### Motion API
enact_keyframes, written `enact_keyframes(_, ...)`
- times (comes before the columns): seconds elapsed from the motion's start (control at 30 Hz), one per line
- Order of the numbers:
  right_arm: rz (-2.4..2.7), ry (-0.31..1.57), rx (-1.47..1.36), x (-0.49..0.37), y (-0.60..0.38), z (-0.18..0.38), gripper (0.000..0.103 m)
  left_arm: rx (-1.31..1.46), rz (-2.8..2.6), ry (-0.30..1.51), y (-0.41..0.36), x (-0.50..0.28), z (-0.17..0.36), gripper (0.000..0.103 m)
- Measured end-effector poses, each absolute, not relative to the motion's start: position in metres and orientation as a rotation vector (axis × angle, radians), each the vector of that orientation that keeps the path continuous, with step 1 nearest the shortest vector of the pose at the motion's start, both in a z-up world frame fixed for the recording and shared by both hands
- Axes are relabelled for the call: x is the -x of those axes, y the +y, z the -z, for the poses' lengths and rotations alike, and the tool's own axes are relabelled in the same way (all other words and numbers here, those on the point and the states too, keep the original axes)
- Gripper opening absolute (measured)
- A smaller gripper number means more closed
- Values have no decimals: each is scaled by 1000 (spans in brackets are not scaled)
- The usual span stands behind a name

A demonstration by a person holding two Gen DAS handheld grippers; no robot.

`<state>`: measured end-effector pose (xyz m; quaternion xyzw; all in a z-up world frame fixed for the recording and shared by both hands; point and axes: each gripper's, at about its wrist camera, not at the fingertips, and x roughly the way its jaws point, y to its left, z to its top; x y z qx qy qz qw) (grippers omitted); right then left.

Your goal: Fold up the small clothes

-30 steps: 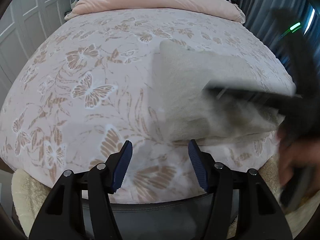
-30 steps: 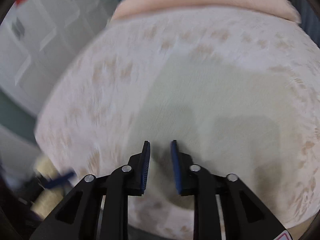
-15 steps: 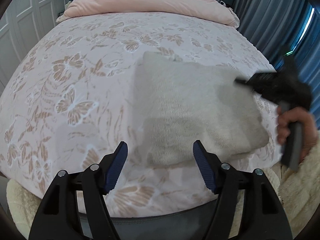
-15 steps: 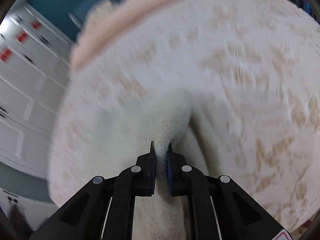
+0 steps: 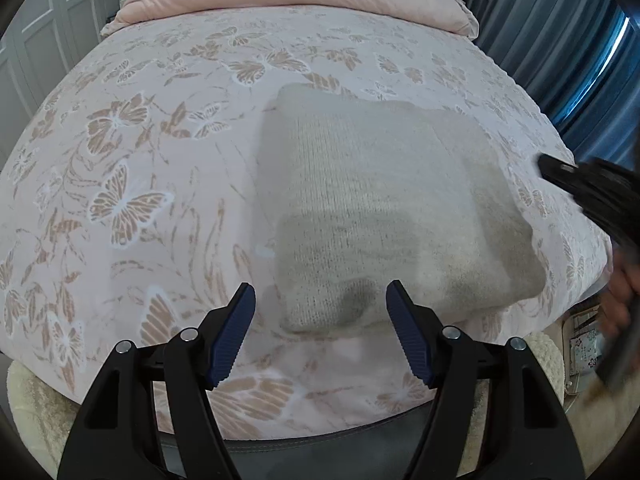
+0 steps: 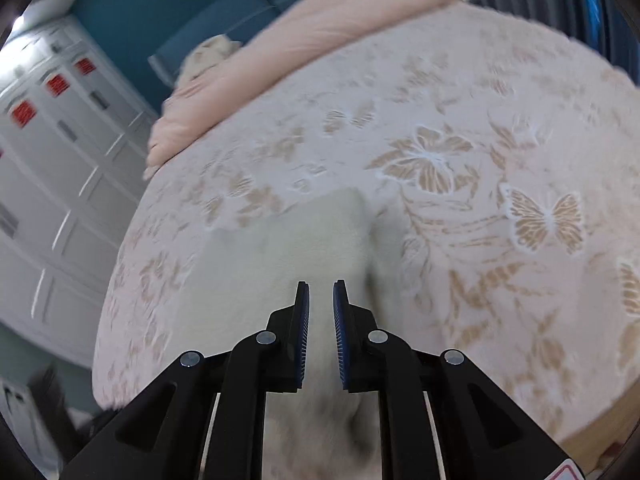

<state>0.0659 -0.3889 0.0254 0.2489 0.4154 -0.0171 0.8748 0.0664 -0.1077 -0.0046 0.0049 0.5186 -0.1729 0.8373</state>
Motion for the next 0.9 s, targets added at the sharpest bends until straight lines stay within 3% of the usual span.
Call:
enact_keyframes(0.1,13,994,-422,-53,-364,1,10,-6,363,1102,-110,-66,7,66)
enact_keyframes(0.17,65,1114,-346,-50,-366,45,2,6,363,1108,-111,-64,7,66)
enact_keyframes(0.23,64,1097,-414,-38,-370,55,3,-2,371,1106,-112,-62,4,66)
enact_keyframes(0.3,90,1052,-429,-33,-370,32,7,-29,373,1075,-110,-56,-3,69)
enact_keyframes(0.47,143,987,-410,-26,-366,9,43,-4,346,1079,-101,-56,-1,71)
enact_keyframes(0.53,138,1050,-456,-31,-368,30,44,25,343,1094,-99,-55,0,71)
enact_keyframes(0.57,125,1065,-483,-33,-368,40,39,33,346,1095,-98,-54,-1,71)
enact_keyframes(0.63,96,1063,-527,-34,-366,47,15,23,345,1089,-99,-51,-4,71)
enact_keyframes(0.8,150,924,-479,-17,-383,10,9,19,338,1062,-97,-48,-13,72)
enact_keyframes(0.9,181,1082,-412,-25,-391,58,8,33,331,1072,-99,-52,-10,73)
